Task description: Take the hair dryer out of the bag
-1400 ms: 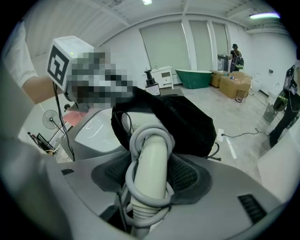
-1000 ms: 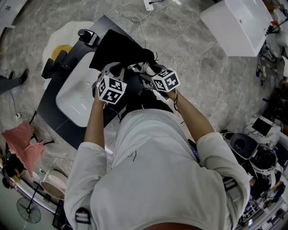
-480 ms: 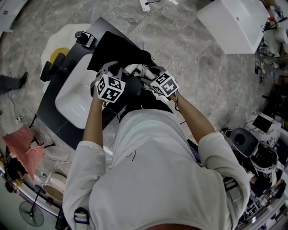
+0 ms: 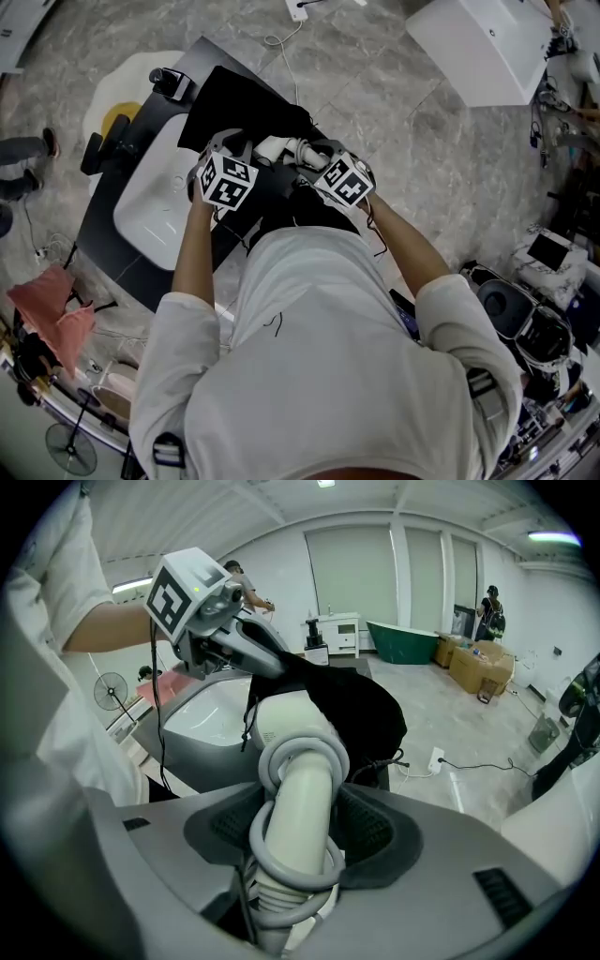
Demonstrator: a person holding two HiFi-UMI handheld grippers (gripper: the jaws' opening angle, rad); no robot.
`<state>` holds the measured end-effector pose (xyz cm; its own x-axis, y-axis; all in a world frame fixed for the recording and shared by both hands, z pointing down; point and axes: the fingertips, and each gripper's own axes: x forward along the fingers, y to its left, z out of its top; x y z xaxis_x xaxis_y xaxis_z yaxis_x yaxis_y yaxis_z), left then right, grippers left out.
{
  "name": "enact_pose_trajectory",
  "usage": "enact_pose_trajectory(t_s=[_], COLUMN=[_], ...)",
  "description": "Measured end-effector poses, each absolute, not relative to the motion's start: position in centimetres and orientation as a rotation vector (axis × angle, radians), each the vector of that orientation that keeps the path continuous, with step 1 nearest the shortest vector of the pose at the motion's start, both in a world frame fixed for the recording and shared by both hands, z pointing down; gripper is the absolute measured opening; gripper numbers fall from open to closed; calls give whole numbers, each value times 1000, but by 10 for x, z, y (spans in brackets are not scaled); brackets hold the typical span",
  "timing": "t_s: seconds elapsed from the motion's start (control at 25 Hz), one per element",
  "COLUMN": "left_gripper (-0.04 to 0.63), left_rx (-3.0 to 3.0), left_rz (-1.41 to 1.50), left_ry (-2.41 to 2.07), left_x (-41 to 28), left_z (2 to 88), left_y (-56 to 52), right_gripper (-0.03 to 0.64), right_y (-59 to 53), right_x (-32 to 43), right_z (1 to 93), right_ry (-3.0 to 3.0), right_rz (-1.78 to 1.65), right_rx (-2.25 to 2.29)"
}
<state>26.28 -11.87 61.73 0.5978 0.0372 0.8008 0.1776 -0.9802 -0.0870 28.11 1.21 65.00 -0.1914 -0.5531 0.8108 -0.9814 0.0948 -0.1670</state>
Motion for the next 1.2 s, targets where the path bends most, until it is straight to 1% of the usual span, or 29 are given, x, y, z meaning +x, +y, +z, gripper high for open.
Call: enact_pose_trajectory(t_s=[0.56, 0.84, 1.2], left_gripper=[54, 54, 54], left_rx=[-2758, -2871, -2901], left_rz=[-1393, -1441, -1446], left_ry=[-160, -156, -155], left_x=[268, 265, 262], left_z=[630, 643, 651], left_y=[-126, -129, -119], right_gripper=[239, 239, 239], right_y=[32, 41, 57], right_x=[273, 262, 259], right_z=[641, 629, 595], right_ry=[-1945, -2077, -2207], right_rz=[986, 1108, 1182], right_rx=[1435, 1453, 1520])
